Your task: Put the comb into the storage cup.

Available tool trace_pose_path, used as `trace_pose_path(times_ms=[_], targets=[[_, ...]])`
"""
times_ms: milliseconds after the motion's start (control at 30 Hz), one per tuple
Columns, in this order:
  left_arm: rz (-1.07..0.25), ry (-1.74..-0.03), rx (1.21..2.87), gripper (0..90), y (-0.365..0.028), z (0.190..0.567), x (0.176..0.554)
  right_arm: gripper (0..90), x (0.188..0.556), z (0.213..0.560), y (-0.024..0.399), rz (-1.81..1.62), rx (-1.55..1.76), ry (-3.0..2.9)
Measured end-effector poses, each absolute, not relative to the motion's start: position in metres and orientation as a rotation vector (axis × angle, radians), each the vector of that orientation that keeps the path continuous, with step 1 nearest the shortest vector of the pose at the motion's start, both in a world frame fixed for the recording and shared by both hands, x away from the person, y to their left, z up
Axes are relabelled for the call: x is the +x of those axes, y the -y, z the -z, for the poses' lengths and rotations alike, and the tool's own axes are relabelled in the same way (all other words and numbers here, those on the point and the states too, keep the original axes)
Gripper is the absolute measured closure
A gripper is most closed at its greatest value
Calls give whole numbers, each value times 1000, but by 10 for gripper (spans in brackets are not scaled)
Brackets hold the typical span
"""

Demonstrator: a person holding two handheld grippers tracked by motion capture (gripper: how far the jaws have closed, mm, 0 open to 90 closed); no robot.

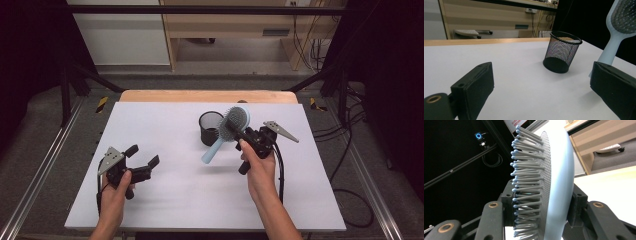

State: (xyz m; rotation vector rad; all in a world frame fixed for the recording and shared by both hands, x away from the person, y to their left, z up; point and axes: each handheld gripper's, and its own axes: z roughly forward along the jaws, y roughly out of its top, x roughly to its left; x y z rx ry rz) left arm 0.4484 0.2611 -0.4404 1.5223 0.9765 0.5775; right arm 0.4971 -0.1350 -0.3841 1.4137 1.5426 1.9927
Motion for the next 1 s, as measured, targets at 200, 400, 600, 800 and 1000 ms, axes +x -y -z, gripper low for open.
trace_pose_path(times_ms=[200, 400, 600, 800, 1000], targets=[[-583, -968, 1537, 51, -259, 442, 448, 525, 499, 375, 128, -1987, 1380, -1561], [-589, -962, 1549, 48, -258, 443, 448, 524, 502, 366, 122, -1975, 1354, -1580], [-600, -953, 1561, 46, -257, 444, 449, 523, 507, 357, 118, -1972, 1343, -1580], [-611, -943, 1561, 45, -258, 444, 448, 522, 514, 348, 114, -1970, 1336, -1573], [-619, -933, 1572, 45, -257, 444, 448, 521, 520, 343, 111, -1978, 1344, -1559]])
